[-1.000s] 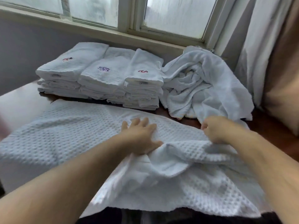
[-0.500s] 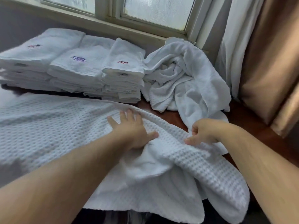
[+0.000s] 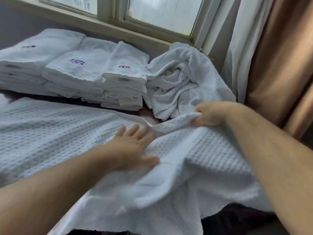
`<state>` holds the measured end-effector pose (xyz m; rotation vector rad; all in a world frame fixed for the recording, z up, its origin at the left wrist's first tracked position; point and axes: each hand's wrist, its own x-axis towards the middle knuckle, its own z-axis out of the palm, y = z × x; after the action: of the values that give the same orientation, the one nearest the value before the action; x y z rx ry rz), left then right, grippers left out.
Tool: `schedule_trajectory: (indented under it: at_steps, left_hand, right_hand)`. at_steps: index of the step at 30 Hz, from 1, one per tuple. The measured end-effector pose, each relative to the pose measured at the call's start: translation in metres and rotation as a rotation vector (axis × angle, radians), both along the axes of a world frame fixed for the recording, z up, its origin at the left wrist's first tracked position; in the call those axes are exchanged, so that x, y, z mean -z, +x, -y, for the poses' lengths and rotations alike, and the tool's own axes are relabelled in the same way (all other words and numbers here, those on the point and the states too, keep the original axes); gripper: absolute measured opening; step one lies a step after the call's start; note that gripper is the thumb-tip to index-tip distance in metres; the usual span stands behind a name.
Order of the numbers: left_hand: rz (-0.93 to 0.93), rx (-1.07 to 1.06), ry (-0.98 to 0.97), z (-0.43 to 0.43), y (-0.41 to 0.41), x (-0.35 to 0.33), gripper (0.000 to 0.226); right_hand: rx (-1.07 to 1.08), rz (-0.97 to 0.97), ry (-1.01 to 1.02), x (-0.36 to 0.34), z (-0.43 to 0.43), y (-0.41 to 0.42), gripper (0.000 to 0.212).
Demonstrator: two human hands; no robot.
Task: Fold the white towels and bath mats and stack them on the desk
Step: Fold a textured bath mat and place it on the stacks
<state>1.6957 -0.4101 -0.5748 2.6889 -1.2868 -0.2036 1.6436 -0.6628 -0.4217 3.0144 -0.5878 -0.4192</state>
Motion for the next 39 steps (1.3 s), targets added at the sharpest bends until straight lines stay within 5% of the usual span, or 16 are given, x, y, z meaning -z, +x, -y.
schedule_trajectory:
  at_steps: [2, 4, 7, 11, 15, 20, 24, 27, 29, 32, 34, 37, 39]
  left_hand:
    - [-0.029, -0.047, -0.013, -0.008, 0.001, -0.001, 0.103]
    - [-0.022, -0.127, -0.027, -0.013, 0.003, -0.001, 0.102]
    - [-0.068, -0.282, -0.053, -0.008, 0.009, -0.004, 0.084]
    - [-0.097, -0.464, -0.091, 0.032, 0.011, -0.01, 0.084]
    - [-0.011, -0.28, -0.132, 0.067, 0.01, -0.001, 0.096]
    - [0.026, -0.005, -0.091, 0.074, 0.034, 0.0, 0.091]
    - [0.049, 0.049, -0.087, 0.075, 0.04, 0.001, 0.09]
    - [0.051, 0.056, -0.096, 0.074, 0.04, 0.002, 0.093]
    - [0.052, 0.065, -0.101, 0.073, 0.04, 0.002, 0.092]
    - [0.038, 0.081, -0.068, 0.074, 0.045, 0.0, 0.09]
    - [0.038, 0.114, -0.031, 0.075, 0.051, -0.003, 0.087]
    - [0.065, 0.18, -0.001, 0.079, 0.056, -0.006, 0.085]
    - [0.069, 0.204, 0.001, 0.08, 0.056, -0.007, 0.091]
  right_hand:
    - [-0.074, 0.455, -0.098, 0.018, -0.014, 0.012, 0.04]
    - [-0.127, 0.634, -0.013, 0.045, -0.022, 0.018, 0.043]
    - [-0.039, 0.411, 0.191, 0.075, -0.004, 0.016, 0.051]
    - [0.234, 0.718, 0.444, 0.091, 0.047, -0.011, 0.055]
    - [0.427, 0.61, 0.413, 0.105, 0.078, -0.045, 0.042]
    - [0.574, 0.522, 0.533, 0.085, 0.079, -0.039, 0.081]
    - [0.393, 0.513, 0.756, 0.066, 0.065, -0.025, 0.093]
    - [0.332, 0.347, 0.808, 0.066, 0.054, -0.019, 0.062]
    - [0.291, 0.595, 0.752, 0.07, 0.055, -0.013, 0.041]
    - [0.374, 1.377, 0.526, 0.064, 0.072, -0.017, 0.036]
    - [0.541, 1.541, 0.429, 0.062, 0.085, -0.025, 0.029]
    - [0.789, 1.192, 0.295, 0.082, 0.107, -0.034, 0.037]
    - [0.849, 0.93, 0.379, 0.09, 0.104, -0.038, 0.058]
